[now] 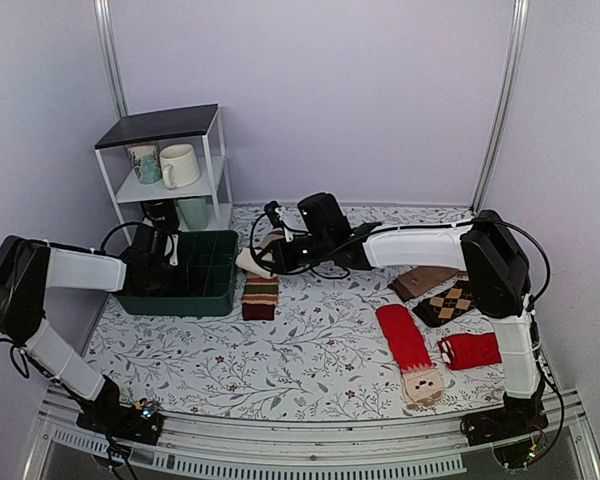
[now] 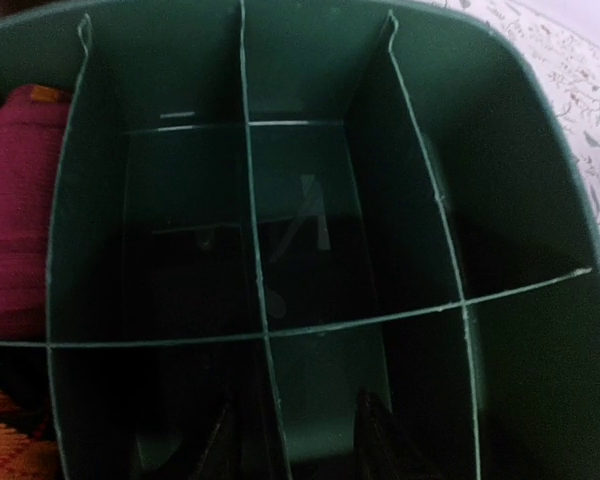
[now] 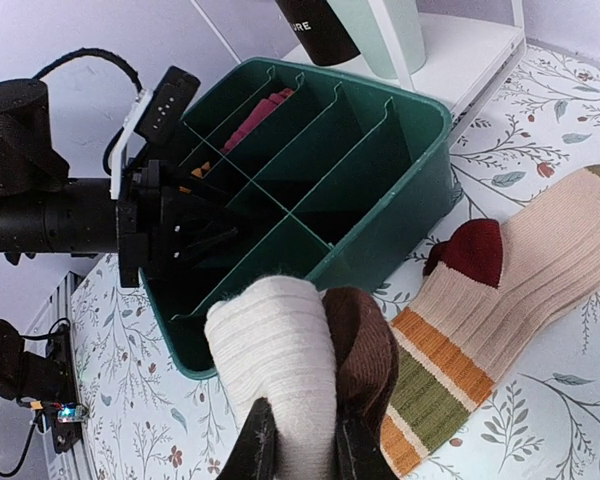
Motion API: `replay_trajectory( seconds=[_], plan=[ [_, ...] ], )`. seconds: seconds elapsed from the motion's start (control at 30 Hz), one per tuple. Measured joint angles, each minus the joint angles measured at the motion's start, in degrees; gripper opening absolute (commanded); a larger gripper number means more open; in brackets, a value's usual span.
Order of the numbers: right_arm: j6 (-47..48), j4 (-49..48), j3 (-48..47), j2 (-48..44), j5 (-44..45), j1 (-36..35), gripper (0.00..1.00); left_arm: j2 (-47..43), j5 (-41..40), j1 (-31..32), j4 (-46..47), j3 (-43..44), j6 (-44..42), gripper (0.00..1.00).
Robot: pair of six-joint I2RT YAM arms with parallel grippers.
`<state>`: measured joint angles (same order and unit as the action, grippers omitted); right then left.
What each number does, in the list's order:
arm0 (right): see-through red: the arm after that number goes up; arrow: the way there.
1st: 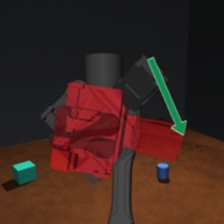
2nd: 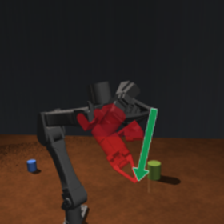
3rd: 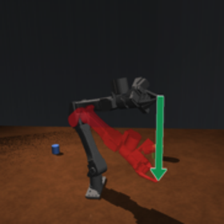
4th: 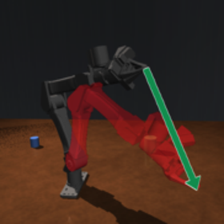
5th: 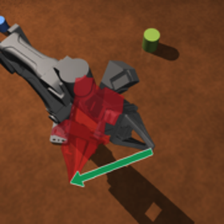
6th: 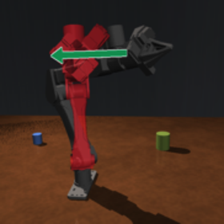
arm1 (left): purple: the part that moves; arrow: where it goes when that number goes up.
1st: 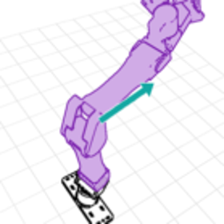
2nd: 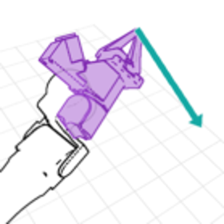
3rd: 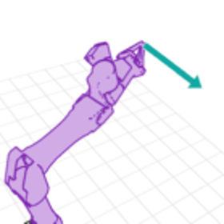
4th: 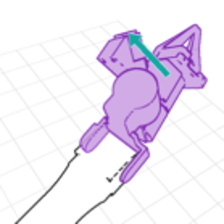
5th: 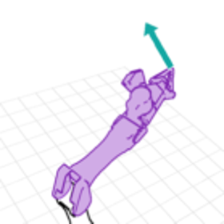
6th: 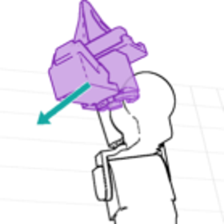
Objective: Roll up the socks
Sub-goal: Move the storage box to the center of the board, then pass from the right arm to the left
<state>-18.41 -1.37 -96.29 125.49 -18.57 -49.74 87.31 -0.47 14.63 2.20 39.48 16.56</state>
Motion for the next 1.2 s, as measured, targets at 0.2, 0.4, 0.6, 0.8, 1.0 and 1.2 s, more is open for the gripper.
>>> replay_trajectory(
  seconds=[0.2, 0.4, 0.6, 0.8, 1.0, 1.2],
  plan=[
    [0.1, -0.1, 1.7, -1.7, 0.0, 0.1, 0.0, 0.7, -0.5, 0.8, 0.1, -0.4, 1.0, 0.02],
    [0.3, -0.1, 3.6, -3.2, -0.1, 0.2, 0.0, -1.9, -1.7, 3.4, 0.2, -3.1, 2.6, 0.0],
    [1.1, -0.5, 7.3, -6.5, -1.2, 0.3, 0.0, -7.8, -1.7, 8.6, -0.3, -8.2, 4.9, 0.0],
    [4.3, -0.9, 12.5, -11.1, -5.0, 0.3, 0.0, -16.6, -1.7, 13.9, -4.0, -13.6, 7.3, 0.0],
    [10.4, -0.9, 15.4, -15.0, -10.4, 0.3, 0.0, -25.1, -2.5, 16.2, -10.7, -14.9, 9.4, 0.42],
    [16.1, -0.9, 15.6, -15.5, -15.6, 0.3, 0.01, -33.4, -3.8, 16.5, -13.2, -12.8, 9.7, 0.98]
  ],
)
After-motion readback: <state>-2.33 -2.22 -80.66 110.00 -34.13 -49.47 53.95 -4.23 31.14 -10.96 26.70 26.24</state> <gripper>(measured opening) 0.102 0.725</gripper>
